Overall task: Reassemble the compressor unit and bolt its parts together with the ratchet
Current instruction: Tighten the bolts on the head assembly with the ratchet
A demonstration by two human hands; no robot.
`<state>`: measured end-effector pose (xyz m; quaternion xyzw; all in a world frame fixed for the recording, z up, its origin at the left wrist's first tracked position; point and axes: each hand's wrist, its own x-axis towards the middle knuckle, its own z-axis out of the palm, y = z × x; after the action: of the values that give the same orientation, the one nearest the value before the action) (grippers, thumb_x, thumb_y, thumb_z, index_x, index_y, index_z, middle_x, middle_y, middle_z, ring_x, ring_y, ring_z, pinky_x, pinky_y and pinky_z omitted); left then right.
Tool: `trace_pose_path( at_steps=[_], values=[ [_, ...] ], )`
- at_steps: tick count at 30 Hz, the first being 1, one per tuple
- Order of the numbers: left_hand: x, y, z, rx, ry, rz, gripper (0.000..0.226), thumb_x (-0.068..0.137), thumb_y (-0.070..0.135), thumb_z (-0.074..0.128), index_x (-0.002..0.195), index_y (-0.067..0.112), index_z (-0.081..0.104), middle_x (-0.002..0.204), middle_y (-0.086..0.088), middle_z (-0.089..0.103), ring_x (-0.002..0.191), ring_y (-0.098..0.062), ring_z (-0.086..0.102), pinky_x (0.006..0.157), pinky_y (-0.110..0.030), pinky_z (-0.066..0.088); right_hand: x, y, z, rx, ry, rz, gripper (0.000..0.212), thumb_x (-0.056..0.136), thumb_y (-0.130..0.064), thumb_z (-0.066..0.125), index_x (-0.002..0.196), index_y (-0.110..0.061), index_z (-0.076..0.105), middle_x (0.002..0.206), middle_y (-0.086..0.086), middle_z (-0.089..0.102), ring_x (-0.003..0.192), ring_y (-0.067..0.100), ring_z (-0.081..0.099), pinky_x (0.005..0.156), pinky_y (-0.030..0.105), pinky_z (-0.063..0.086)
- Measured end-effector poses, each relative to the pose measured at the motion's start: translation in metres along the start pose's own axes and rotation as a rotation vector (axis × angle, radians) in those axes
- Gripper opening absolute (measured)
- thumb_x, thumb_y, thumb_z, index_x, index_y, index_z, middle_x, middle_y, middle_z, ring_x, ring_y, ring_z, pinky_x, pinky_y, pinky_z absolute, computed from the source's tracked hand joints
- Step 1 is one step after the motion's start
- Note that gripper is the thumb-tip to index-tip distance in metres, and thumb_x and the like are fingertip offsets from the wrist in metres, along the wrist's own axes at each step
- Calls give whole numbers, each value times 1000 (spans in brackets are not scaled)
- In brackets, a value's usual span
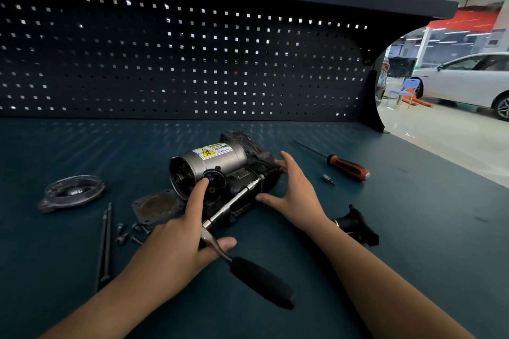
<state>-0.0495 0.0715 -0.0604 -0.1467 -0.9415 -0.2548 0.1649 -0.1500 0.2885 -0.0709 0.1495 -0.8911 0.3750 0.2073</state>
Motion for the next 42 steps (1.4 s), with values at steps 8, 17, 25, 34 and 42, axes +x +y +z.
trace_pose_path(
  at_steps=[8, 17, 25, 34, 42],
  values=[
    [2, -4, -1, -36, 36, 6, 87, 85, 47, 55, 147, 30, -4, 62, 38, 54, 57, 10, 52, 61, -7, 40, -1, -3, 1, 93, 66, 49, 96, 61, -31, 86, 139, -17, 31, 137, -7, 46, 120, 11, 48, 100, 34, 42],
    [-2, 0, 7, 68, 85, -78, 93, 83, 53, 55, 144, 30, -12, 113, 7, 42, 98, -11, 54, 70, -20, 30, 5, -1, 2, 293, -18, 196, 84, 66, -28, 83, 136, -21, 38, 125, -5, 44, 113, 5, 44, 96, 19, 34],
    [0, 2, 15, -151, 62, -127, 93, 84, 40, 61, 148, 27, -5, 149, -6, 30, 124, -19, 46, 97, -27, 36, 3, 1, 11, 516, 7, 272, 75, 68, -22, 82, 130, -23, 41, 124, 3, 56, 114, 18, 57, 101, 38, 44],
    [1, -2, 18, -380, 59, -174, 85, 82, 33, 65, 147, 37, 10, 65, -2, 60, 73, 0, 60, 63, -10, 37, 1, -4, 9, 511, -13, 244, 59, 71, -20, 80, 123, -14, 52, 126, 6, 54, 114, 18, 56, 102, 36, 44],
    [0, -5, 17, -338, 60, -128, 86, 82, 32, 65, 145, 39, 7, 64, 13, 61, 72, 5, 57, 63, -7, 37, -1, -5, 7, 545, 49, 235, 47, 68, -19, 83, 104, -23, 53, 110, -4, 61, 99, 10, 61, 86, 21, 48]
  ],
)
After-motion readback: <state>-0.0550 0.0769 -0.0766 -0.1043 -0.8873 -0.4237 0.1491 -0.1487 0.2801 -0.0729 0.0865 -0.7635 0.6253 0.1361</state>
